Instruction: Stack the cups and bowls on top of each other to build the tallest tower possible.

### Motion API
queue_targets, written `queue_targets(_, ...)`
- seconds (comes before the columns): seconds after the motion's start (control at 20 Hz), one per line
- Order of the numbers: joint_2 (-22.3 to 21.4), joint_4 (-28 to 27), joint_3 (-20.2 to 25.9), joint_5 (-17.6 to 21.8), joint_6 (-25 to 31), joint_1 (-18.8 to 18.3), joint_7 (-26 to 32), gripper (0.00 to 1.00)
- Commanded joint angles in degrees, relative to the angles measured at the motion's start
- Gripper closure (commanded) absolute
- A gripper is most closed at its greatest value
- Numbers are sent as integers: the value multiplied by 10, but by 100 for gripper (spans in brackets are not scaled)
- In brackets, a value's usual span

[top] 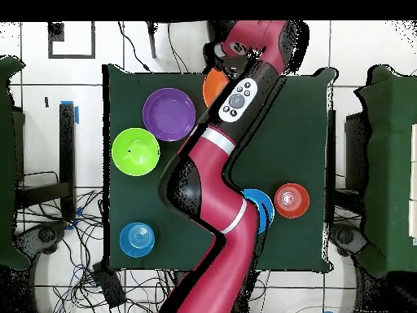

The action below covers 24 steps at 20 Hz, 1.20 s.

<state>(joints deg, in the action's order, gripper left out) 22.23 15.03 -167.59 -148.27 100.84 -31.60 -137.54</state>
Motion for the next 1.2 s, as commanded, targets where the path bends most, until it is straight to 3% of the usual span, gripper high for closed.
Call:
queue_targets(0.05, 13, -75, -13, 9, -113, 5, 85, 100)
queue_targets(0.25, 13, -88, 26, -2, -138, 7, 92, 100)
queue_targets(0.7, 11, -100, 86, 11, -155, 13, 97, 100)
queue_targets(1.2, 7, -102, 87, 24, -118, 9, 98, 100)
